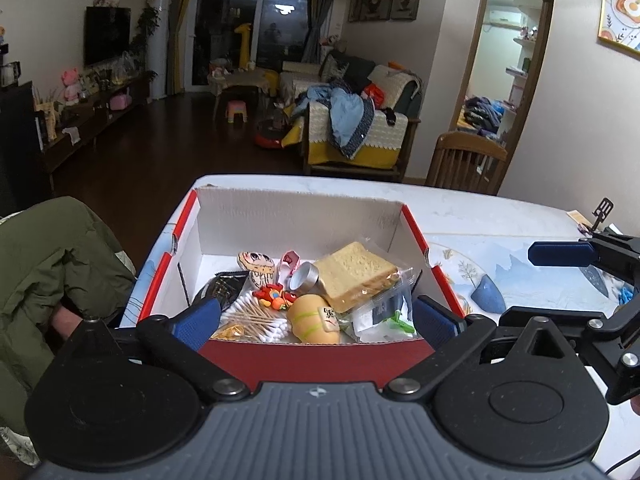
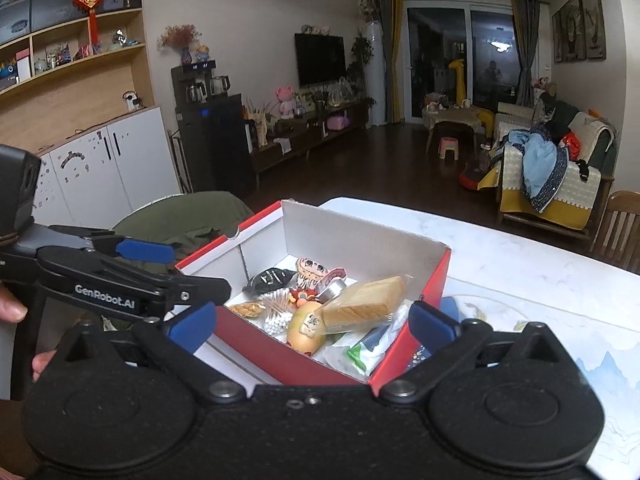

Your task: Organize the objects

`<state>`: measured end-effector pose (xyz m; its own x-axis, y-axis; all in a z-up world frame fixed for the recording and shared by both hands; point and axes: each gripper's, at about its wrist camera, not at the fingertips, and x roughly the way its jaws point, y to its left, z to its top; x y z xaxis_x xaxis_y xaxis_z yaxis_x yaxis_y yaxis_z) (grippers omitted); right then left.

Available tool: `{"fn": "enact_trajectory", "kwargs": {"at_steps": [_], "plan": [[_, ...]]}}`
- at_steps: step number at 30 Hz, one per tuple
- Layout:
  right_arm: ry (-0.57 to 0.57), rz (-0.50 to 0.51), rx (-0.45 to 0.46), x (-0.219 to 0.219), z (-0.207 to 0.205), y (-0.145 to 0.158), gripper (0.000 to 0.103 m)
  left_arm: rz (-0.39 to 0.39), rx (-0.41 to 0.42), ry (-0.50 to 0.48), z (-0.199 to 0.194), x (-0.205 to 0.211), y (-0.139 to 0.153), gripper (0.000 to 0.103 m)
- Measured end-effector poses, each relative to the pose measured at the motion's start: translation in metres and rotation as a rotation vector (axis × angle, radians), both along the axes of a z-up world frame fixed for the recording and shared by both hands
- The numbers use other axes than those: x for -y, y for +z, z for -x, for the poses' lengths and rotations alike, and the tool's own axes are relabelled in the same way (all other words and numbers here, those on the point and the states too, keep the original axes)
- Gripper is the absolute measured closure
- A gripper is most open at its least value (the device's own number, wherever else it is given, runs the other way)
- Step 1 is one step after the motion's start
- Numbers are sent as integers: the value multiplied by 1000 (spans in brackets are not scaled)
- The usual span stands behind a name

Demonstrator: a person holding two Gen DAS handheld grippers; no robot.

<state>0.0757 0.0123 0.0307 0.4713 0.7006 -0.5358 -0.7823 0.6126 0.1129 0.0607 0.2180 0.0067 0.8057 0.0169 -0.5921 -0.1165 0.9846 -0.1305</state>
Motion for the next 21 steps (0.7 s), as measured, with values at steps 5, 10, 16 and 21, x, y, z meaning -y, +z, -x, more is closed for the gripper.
{"fn": "enact_trajectory", "kwargs": {"at_steps": [5, 10, 16, 21], "plan": [[-10, -15, 1, 5, 3, -3, 1, -33, 39, 31, 10, 8, 4, 0], [-15, -18, -3, 7, 4, -6, 1, -61, 50, 43, 12, 14, 6, 0], [-13, -17, -8, 10, 5, -9, 1, -81, 59, 60, 14, 18, 5, 0], [-37, -9, -14, 20, 4, -13, 1, -71, 41, 66, 12, 18, 4, 0]]}}
